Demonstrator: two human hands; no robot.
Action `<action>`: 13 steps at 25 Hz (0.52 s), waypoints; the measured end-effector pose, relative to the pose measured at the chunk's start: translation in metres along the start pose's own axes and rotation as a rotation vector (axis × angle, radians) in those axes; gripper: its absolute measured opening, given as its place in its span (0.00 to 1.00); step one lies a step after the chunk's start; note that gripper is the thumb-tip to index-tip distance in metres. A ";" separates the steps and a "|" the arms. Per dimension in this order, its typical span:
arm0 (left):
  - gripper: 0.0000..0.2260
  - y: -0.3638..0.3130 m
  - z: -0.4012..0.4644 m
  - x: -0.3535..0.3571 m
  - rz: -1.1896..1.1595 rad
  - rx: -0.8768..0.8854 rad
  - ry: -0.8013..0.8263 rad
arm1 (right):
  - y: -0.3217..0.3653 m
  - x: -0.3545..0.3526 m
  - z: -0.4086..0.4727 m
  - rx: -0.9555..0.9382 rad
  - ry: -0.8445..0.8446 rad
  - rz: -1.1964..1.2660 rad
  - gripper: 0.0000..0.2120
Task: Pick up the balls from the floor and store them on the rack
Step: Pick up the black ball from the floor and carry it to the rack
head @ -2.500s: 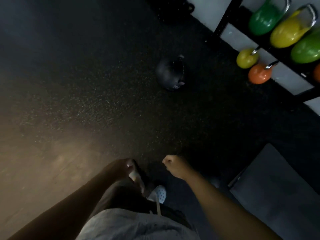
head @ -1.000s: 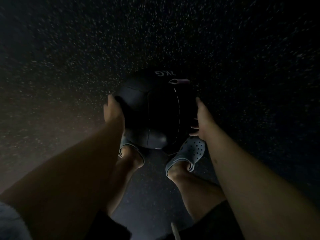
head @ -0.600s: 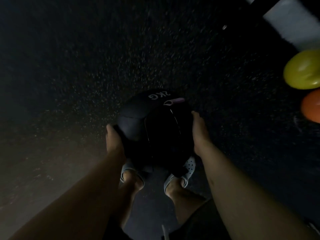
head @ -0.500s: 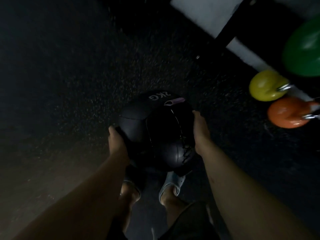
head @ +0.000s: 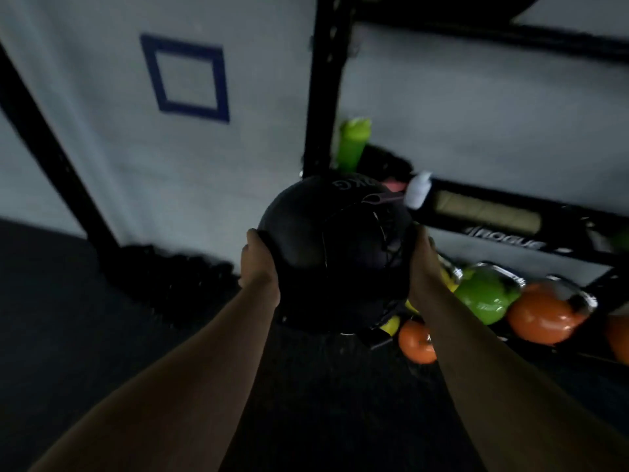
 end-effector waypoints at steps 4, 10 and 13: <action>0.34 -0.098 -0.094 0.098 -0.106 0.209 0.118 | 0.137 -0.080 -0.005 -0.130 -0.121 0.117 0.33; 0.34 -0.173 -0.241 0.236 -0.191 0.397 0.322 | 0.303 -0.216 -0.006 -0.365 -0.198 0.254 0.32; 0.36 -0.186 -0.293 0.291 -0.229 0.443 0.397 | 0.349 -0.270 -0.005 -0.427 -0.246 0.291 0.36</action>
Point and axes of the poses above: each hand's wrist, its own z-axis towards the middle knuckle, its own x-axis out of the palm, y = z × x, the point moved 9 cm from there along z, towards the middle knuckle, and after that the axes turned 5 degrees about -y, right-handed, at the moved point
